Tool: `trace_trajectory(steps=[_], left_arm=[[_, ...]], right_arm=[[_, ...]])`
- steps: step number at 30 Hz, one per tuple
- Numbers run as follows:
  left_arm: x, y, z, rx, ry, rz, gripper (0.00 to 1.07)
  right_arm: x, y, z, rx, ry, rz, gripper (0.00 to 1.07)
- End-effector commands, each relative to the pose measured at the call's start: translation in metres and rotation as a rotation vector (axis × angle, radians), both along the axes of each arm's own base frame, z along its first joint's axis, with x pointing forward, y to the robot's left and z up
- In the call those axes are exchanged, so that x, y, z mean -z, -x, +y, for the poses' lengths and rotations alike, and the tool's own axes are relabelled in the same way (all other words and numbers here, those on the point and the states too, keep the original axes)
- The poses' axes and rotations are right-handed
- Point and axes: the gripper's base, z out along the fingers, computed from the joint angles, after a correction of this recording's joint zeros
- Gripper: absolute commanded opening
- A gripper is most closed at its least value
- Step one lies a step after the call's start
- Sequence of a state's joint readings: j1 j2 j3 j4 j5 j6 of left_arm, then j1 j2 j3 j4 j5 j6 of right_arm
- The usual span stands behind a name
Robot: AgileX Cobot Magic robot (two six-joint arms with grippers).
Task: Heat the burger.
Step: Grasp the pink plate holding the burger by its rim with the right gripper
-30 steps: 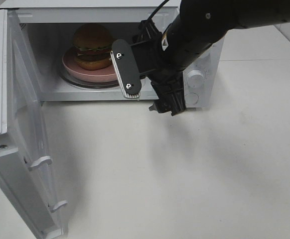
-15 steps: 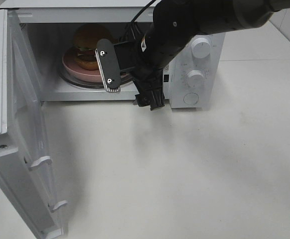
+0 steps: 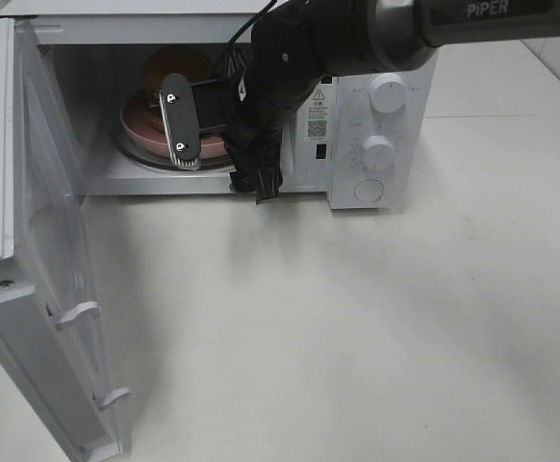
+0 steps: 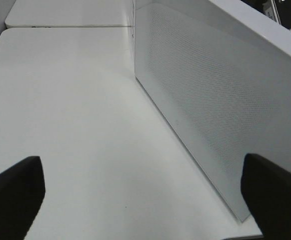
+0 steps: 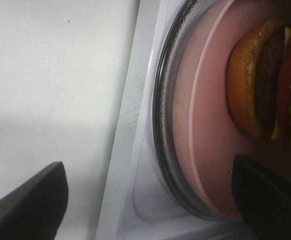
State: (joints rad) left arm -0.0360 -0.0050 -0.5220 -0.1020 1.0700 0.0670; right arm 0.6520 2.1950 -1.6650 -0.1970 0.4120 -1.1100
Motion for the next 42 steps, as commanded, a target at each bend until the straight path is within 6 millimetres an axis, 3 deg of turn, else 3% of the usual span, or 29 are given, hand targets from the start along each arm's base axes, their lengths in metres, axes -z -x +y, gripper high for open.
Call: trace_trajectory(steps=[1,24,42], left_arm=[[0.001,0.002,0.000,-0.004,0.003,-0.013,1.00],[0.001,0.002,0.000,-0.007,0.000,-0.013,1.00],[0.001,0.002,0.001,-0.008,-0.002,-0.013,1.00]], right_arm=[[0.002,-0.004,0.004,0.008,-0.003,0.003,0.85],[0.037,-0.040,0.036,0.062,-0.054,0.021,0.77],[0.049,-0.050,0.035,0.124,-0.105,0.029,0.75]])
